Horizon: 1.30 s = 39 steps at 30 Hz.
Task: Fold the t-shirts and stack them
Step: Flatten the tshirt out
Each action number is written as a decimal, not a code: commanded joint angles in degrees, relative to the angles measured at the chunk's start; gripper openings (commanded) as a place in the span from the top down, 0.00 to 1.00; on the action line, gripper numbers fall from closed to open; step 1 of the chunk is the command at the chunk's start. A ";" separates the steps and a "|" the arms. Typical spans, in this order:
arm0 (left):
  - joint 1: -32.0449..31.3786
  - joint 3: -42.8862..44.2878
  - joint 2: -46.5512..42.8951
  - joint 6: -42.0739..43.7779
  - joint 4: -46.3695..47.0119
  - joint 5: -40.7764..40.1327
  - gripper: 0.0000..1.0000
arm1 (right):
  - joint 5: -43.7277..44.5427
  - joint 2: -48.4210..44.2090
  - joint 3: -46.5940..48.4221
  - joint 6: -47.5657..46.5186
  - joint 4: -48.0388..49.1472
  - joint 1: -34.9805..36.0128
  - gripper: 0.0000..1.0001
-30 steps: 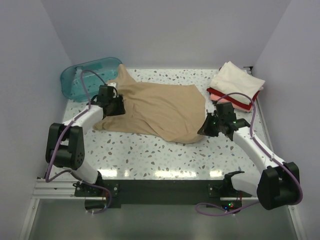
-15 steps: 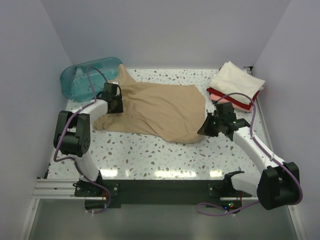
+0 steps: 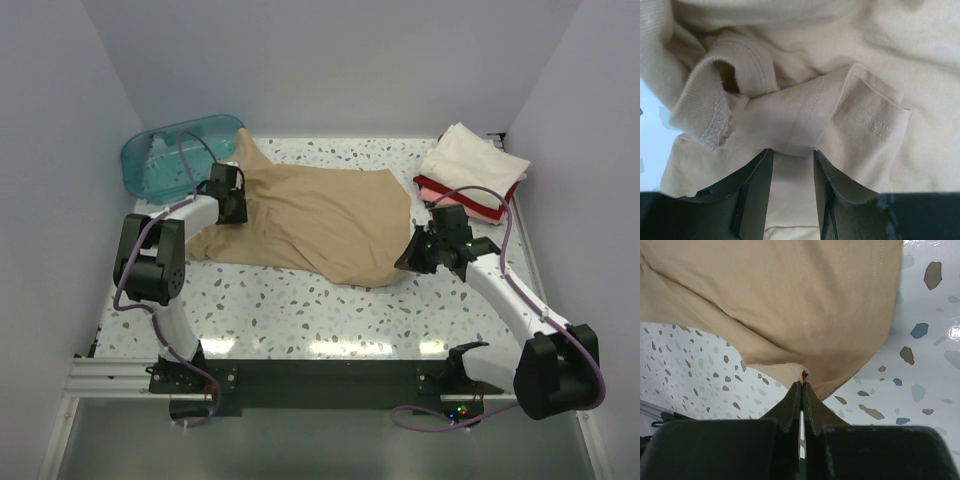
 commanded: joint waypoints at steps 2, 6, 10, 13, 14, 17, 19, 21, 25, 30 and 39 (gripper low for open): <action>-0.58 2.42 1.03 -0.46 3.80 -0.56 0.58 | -1.09 -0.07 1.87 0.73 1.17 0.09 1.00; -0.58 3.65 3.22 -0.55 3.02 -1.69 0.60 | -1.09 -0.16 1.96 0.64 0.73 0.17 1.00; -0.58 4.36 4.11 -0.64 2.14 -2.49 0.69 | -0.92 -0.42 1.87 0.73 0.29 0.17 1.00; -0.58 4.62 3.76 -0.82 1.96 -2.49 0.73 | -0.74 -0.69 1.96 0.81 0.11 0.09 1.00; -0.58 4.88 3.50 -0.99 1.79 -2.40 0.73 | -0.65 -0.86 1.87 0.81 0.03 0.17 1.00; -0.58 4.80 1.92 -0.82 1.43 -2.40 0.74 | -0.30 -0.86 2.05 0.81 -0.24 0.09 1.00; -0.58 4.71 0.69 -0.56 1.43 -2.32 0.76 | -0.30 -0.78 2.05 0.90 -0.06 0.09 1.00; -0.58 4.18 -0.19 -0.12 1.52 -2.14 0.85 | -0.39 -0.60 2.05 0.81 0.20 0.17 1.00; -0.50 3.22 -0.81 0.15 1.35 -2.05 1.00 | -0.12 -0.25 2.22 0.73 0.38 0.17 1.00; 0.38 2.51 -5.98 -1.60 0.38 -2.58 1.00 | 2.06 -0.86 4.24 -0.41 -1.73 0.17 1.00; 7.93 3.04 -23.30 -6.35 -2.43 -2.23 1.00 | 11.38 -2.09 15.13 -5.60 -9.46 0.08 1.00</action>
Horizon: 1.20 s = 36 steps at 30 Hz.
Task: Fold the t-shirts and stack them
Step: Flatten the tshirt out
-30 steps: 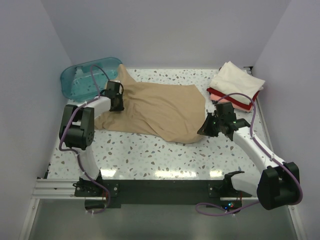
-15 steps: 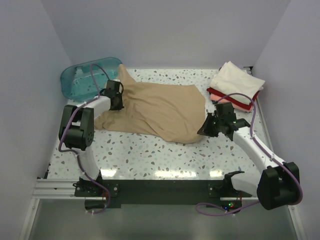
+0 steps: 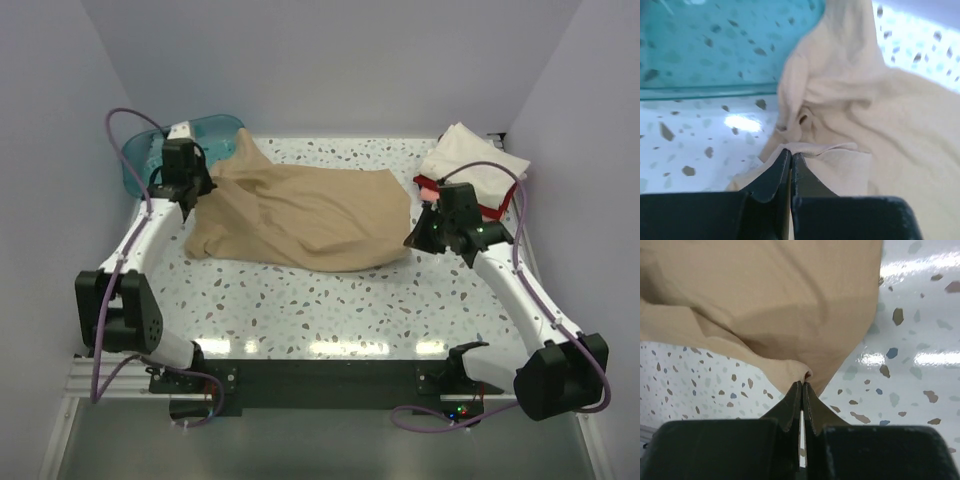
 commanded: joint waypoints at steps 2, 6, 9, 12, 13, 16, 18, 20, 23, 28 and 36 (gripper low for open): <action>6.47 1.20 -10.57 -3.01 -0.08 -0.89 1.00 | 7.13 -2.07 7.97 -3.85 -4.07 0.08 1.00; 8.86 4.71 -14.28 -2.49 -1.91 -2.03 1.00 | 11.87 -1.90 16.22 -5.61 -5.30 0.00 1.00; 9.39 9.28 -15.69 -2.57 -2.54 -1.34 1.00 | 16.09 -2.25 22.63 -7.63 -5.39 0.08 1.00; 9.57 15.25 -16.56 -3.10 -2.97 -0.54 1.00 | 19.61 -2.95 29.14 -10.44 -4.34 0.08 1.00; 9.66 18.57 -16.65 -3.27 -3.06 -0.37 1.00 | 21.18 -3.47 30.73 -11.06 -3.99 0.00 1.00; 9.66 26.57 -17.09 -2.49 -3.85 1.12 1.00 | 21.99 -4.62 36.36 -13.00 -1.62 0.00 1.00; 9.66 30.54 -17.53 -1.70 -4.12 2.97 1.00 | 21.64 -5.41 39.61 -14.31 0.49 0.08 1.00; 9.66 35.03 -18.58 -1.00 -3.85 3.93 1.00 | 21.55 -6.72 41.20 -15.80 2.59 0.00 1.00; 9.66 40.48 -20.25 0.59 -3.59 4.20 1.00 | 21.46 -8.39 44.63 -17.48 3.92 0.00 1.00; 9.66 50.66 -20.96 2.43 -3.33 4.81 1.00 | 22.42 -10.16 51.31 -20.20 4.19 0.08 1.00; 9.66 52.54 -16.84 -3.44 1.94 15.70 1.00 | 23.04 -7.44 52.48 -20.56 3.66 0.08 1.00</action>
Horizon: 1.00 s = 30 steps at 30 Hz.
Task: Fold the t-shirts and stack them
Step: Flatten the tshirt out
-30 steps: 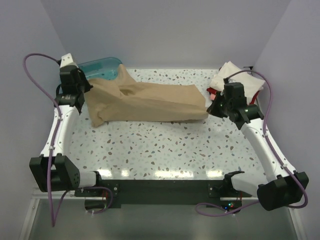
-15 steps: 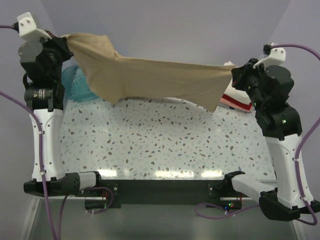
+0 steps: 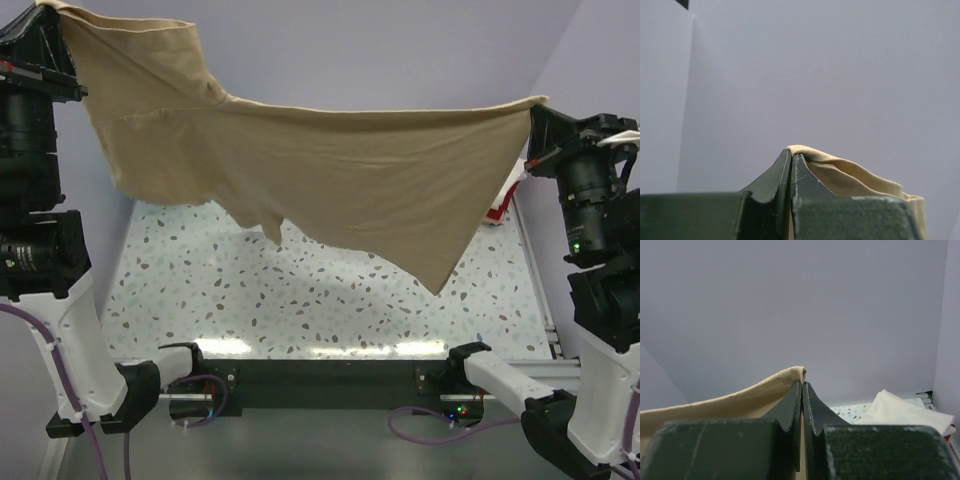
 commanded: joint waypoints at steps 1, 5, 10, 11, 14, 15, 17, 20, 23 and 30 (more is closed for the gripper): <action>0.41 -4.15 4.94 -4.19 4.47 6.77 1.00 | 2.72 2.97 -4.06 -1.20 2.11 0.00 1.00; 0.32 -8.83 11.87 -7.19 7.04 15.02 1.00 | 2.54 5.69 -12.92 -0.93 6.14 0.08 1.00; -0.12 -8.75 20.13 -7.02 8.97 17.42 1.00 | 2.81 10.61 -18.74 -0.58 9.49 0.00 1.00; -0.12 -8.05 21.11 -7.02 8.97 17.77 1.00 | 2.63 12.19 -19.18 -0.23 9.93 0.00 1.00; -0.12 -4.19 24.19 -6.75 8.01 17.77 1.00 | 1.84 15.18 -18.05 0.74 10.20 -0.09 1.00; -0.12 -2.44 24.45 -6.67 7.75 17.68 1.00 | 1.75 15.62 -17.52 0.83 10.20 -0.09 1.00; -0.12 -1.37 24.63 -6.75 7.83 17.60 1.00 | 1.14 16.07 -15.95 1.09 10.55 0.00 1.00; -0.12 0.13 23.14 -6.66 7.48 16.81 1.00 | 1.13 15.63 -13.66 1.35 10.64 0.00 1.00; -0.11 0.66 20.42 -6.58 7.04 15.58 1.00 | 0.17 13.88 -11.55 2.32 10.81 -0.09 1.00; -0.03 -4.17 10.23 -6.58 4.41 10.66 1.00 | 1.57 5.36 -12.15 5.31 12.22 0.00 1.00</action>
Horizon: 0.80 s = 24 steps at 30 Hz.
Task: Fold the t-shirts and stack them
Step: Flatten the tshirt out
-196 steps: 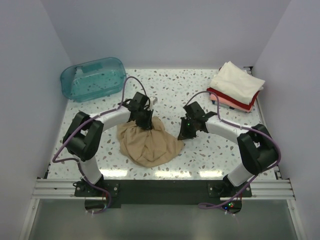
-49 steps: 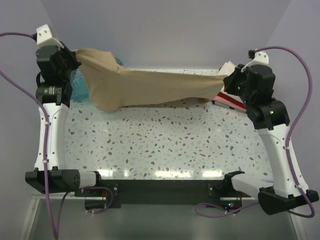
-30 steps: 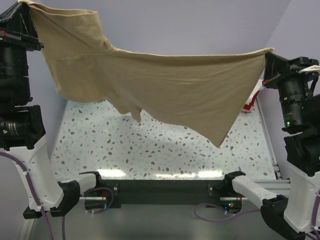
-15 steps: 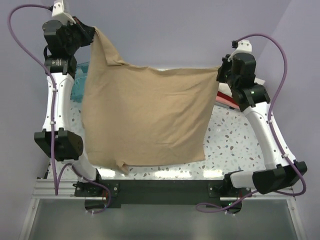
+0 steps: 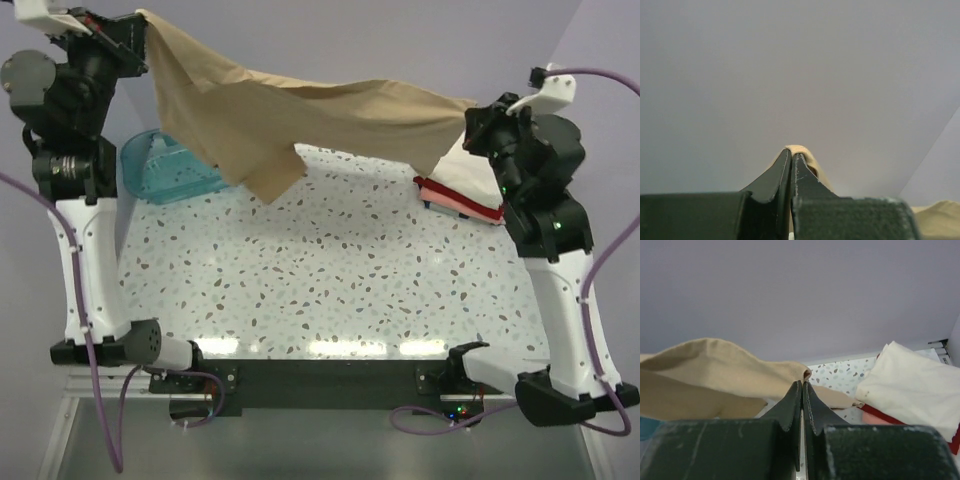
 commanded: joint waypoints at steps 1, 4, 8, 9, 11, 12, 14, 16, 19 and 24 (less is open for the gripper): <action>0.10 -1.42 -7.87 -0.52 2.18 -4.62 1.00 | 2.69 -6.25 1.40 2.49 5.18 0.00 1.00; 0.02 -3.44 -12.79 0.26 0.77 -8.58 1.00 | 5.24 -11.00 0.60 3.11 5.27 -0.09 1.00; 0.02 -2.57 -17.03 1.41 -0.38 -13.50 1.00 | 8.22 -15.57 2.18 3.28 1.77 0.00 1.00; 0.02 -1.87 -17.64 1.24 -0.38 -13.94 1.00 | 9.01 -16.11 2.62 3.28 0.89 0.08 1.00; 0.02 -1.34 -19.23 0.71 -0.11 -14.21 1.00 | 9.72 -16.72 4.19 3.02 -1.57 0.00 1.00; 0.02 -1.43 -19.67 0.53 0.24 -14.30 1.00 | 10.25 -17.07 4.81 2.76 -2.45 0.00 1.00; 0.02 -1.95 -20.81 -0.17 0.33 -14.65 1.00 | 12.18 -17.43 5.17 2.58 -5.26 0.00 1.00; 0.02 -4.93 -21.77 -0.95 1.11 -14.39 1.00 | 13.15 -18.39 3.60 2.93 -6.15 0.00 1.00; 0.02 -11.34 -21.43 -3.50 1.64 -12.46 1.00 | 13.59 -19.19 -1.32 4.16 -7.21 0.00 1.00; -0.16 -28.01 -16.97 -7.98 10.22 -3.50 1.00 | 17.54 -20.50 -17.21 5.22 -3.44 0.00 1.00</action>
